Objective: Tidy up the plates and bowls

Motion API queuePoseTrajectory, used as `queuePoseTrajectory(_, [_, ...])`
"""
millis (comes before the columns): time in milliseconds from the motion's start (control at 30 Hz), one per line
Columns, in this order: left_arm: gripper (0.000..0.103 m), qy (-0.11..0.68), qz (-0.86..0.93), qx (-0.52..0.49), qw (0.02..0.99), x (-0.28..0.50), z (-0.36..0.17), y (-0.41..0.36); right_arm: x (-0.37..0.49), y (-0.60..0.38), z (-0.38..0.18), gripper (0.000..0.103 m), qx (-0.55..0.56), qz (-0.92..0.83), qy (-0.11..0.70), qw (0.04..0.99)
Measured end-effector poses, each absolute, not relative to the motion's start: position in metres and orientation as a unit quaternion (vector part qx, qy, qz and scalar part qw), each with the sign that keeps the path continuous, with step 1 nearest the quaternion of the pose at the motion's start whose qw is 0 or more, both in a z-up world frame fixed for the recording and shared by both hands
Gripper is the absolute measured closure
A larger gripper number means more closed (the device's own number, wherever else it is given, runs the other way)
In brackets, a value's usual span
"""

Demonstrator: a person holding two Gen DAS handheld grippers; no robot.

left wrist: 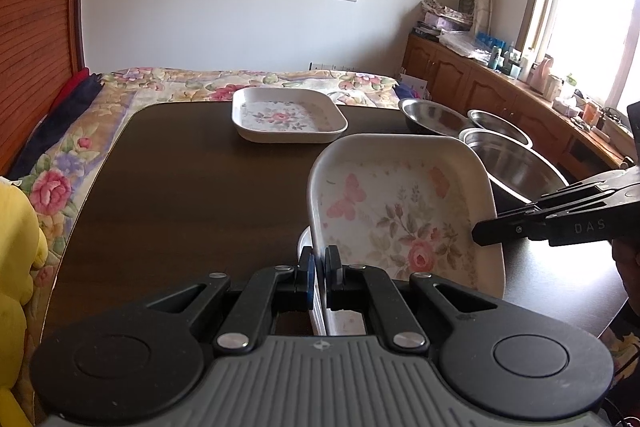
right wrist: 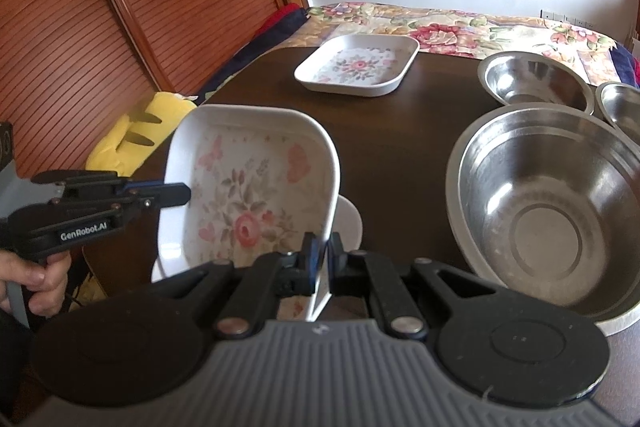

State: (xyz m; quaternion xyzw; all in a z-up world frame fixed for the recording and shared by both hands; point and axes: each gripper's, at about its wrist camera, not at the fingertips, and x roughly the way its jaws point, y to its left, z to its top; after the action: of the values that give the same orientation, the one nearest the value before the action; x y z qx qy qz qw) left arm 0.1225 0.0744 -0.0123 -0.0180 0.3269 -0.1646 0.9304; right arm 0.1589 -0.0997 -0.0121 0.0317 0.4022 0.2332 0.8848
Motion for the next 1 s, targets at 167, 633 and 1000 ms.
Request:
queuePoseTrajectory(167, [0.070, 0.331, -0.163, -0.016, 0.929, 0.126, -0.015, 0.072, 0.159, -0.099, -0.015, 0.095, 0.026, 0.230, 0.403, 0.886])
queuePoseTrajectory(633, [0.069, 0.338, -0.157, -0.008, 0.928, 0.131, -0.023, 0.070, 0.158, -0.094, -0.024, 0.092, 0.010, 0.225, 0.403, 0.887])
queuePoseTrajectory(1000, [0.068, 0.329, -0.155, -0.008, 0.931, 0.130, -0.020, 0.072, 0.154, -0.095, -0.016, 0.090, -0.002, 0.220, 0.386, 0.896])
